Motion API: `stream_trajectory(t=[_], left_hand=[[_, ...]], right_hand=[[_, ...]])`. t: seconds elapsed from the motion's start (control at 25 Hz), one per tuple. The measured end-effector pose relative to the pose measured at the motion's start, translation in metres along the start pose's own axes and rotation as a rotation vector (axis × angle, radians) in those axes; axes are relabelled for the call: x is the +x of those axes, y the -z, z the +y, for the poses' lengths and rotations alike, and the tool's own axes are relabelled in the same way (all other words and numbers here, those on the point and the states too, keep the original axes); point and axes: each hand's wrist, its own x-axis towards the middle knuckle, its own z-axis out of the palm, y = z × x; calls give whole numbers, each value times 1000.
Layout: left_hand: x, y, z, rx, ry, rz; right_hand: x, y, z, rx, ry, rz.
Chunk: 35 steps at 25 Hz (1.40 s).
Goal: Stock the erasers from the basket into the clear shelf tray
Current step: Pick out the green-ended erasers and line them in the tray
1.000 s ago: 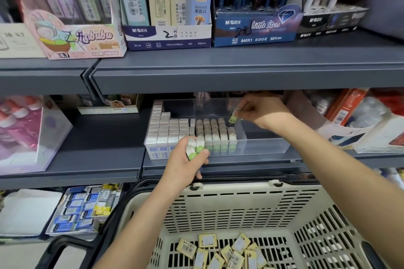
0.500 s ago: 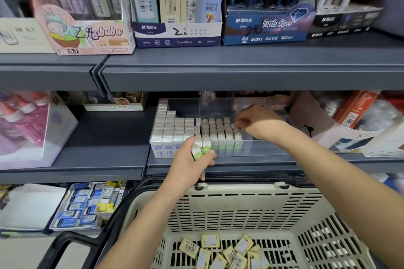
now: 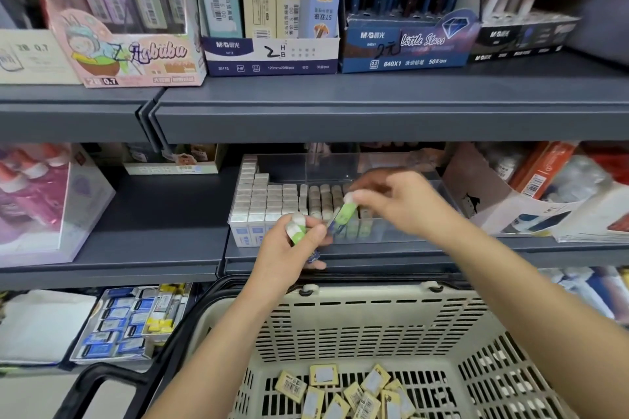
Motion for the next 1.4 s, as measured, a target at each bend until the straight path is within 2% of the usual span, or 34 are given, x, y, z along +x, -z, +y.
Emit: stream_trajectory(t=[0.08, 0.2, 0.32, 0.92, 1.0, 1.08, 1.16, 1.24, 1.32, 1.4], left_hand=[[0, -2, 0, 52, -25, 34], [0, -5, -3, 180, -51, 51], [0, -4, -2, 182, -39, 55], [1, -10, 1, 171, -44, 77], [7, -21, 11, 307, -149, 115], [21, -30, 26, 622, -304, 120], [36, -38, 36, 932, -373, 12], [48, -43, 31, 1132, -344, -83], [52, -44, 23, 1153, -336, -90], [54, -43, 19, 1060, -334, -40]], right_hand=[[10, 21, 12, 46, -23, 122], [32, 34, 27, -177, -32, 237], [44, 31, 35, -355, 8, 222], [40, 22, 40, -526, 46, 195], [41, 23, 40, -523, 48, 194], [41, 24, 41, -517, 40, 194], [40, 25, 42, -492, 15, 192], [41, 24, 43, -466, -2, 179], [42, 25, 43, -462, 0, 167], [42, 25, 43, -453, -2, 163]])
